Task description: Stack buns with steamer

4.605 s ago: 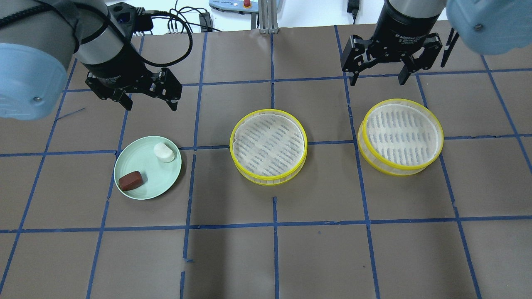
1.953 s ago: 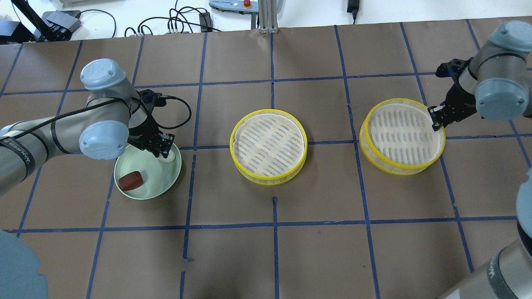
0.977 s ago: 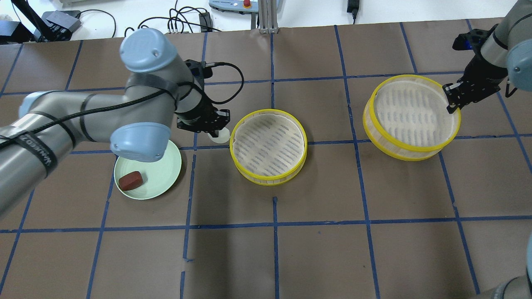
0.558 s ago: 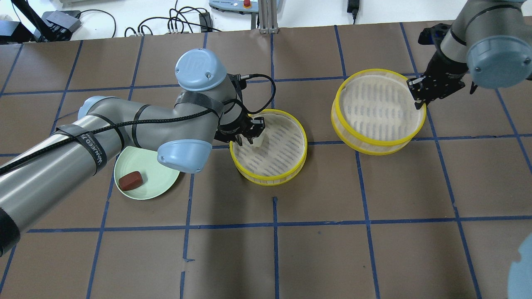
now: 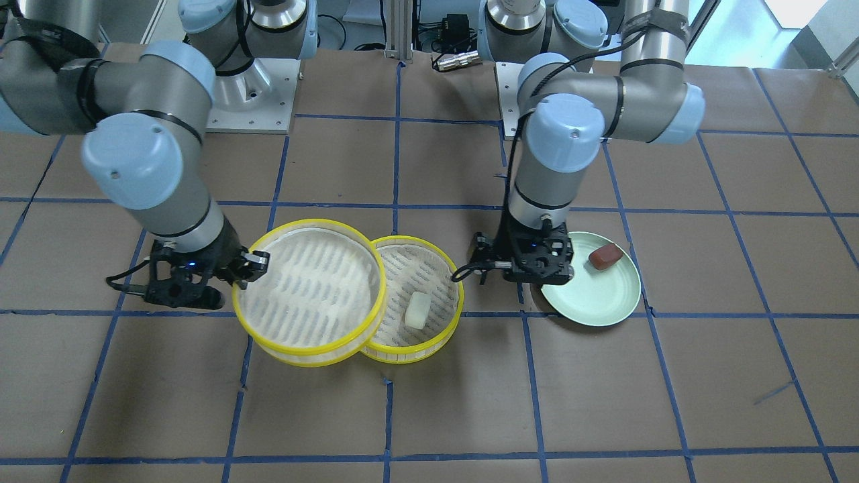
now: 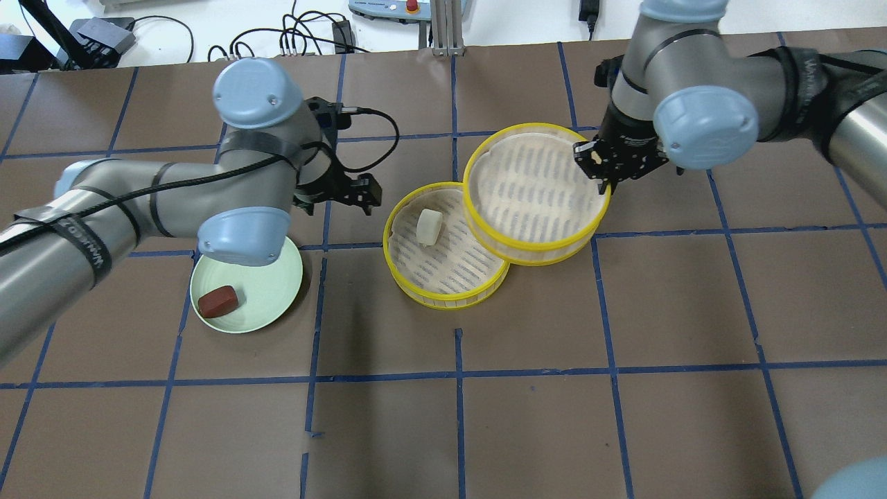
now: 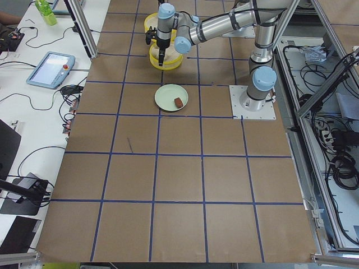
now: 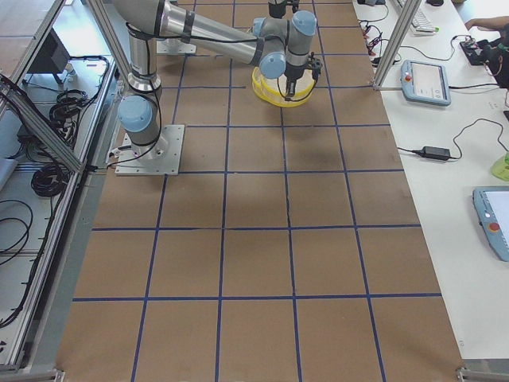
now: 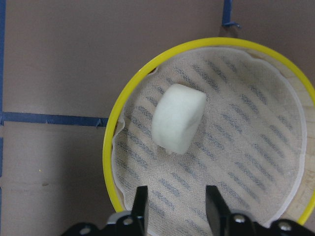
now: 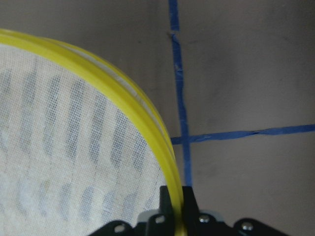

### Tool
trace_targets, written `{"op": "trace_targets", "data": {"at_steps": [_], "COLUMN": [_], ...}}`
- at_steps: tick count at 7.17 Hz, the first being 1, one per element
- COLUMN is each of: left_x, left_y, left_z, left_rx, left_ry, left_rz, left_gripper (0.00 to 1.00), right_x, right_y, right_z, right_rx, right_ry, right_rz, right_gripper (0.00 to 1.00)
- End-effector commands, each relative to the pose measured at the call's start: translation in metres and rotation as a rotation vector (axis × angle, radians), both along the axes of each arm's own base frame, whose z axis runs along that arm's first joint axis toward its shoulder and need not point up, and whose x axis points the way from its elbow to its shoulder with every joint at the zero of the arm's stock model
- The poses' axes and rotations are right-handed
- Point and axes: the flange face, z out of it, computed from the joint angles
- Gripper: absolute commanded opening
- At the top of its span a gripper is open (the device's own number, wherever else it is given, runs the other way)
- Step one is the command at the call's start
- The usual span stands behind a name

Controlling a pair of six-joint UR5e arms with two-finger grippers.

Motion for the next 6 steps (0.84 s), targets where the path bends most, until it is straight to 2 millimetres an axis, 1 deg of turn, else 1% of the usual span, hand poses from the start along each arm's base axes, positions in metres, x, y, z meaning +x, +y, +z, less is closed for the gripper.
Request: {"op": "trace_targets", "data": {"at_steps": [1, 2, 3, 4, 5, 6], "left_x": [0.101, 0.143, 0.175, 0.184, 0.183, 0.183], "left_y": [0.018, 0.029, 0.048, 0.061, 0.062, 0.062], "left_z": [-0.016, -0.035, -0.059, -0.074, -0.080, -0.092], "left_rx": [0.054, 0.102, 0.156, 0.189, 0.202, 0.226], "left_ry": [-0.033, -0.032, -0.012, 0.002, 0.008, 0.017], "left_rz": [-0.071, -0.096, -0.122, -0.101, -0.098, -0.099], "left_gripper": [1.00, 1.00, 1.00, 1.00, 0.95, 0.86], "right_x": [0.086, 0.100, 0.104, 0.105, 0.104, 0.104], "right_y": [0.019, 0.021, 0.020, 0.021, 0.021, 0.020], "right_z": [-0.014, -0.023, -0.025, -0.029, -0.032, -0.037], "right_rx": [-0.021, -0.015, -0.019, -0.014, -0.007, 0.000], "right_ry": [-0.002, 0.000, -0.001, 0.001, 0.006, 0.008], "right_rz": [-0.044, -0.037, -0.037, -0.033, -0.030, -0.030], "right_gripper": [0.08, 0.08, 0.08, 0.08, 0.08, 0.09]}}
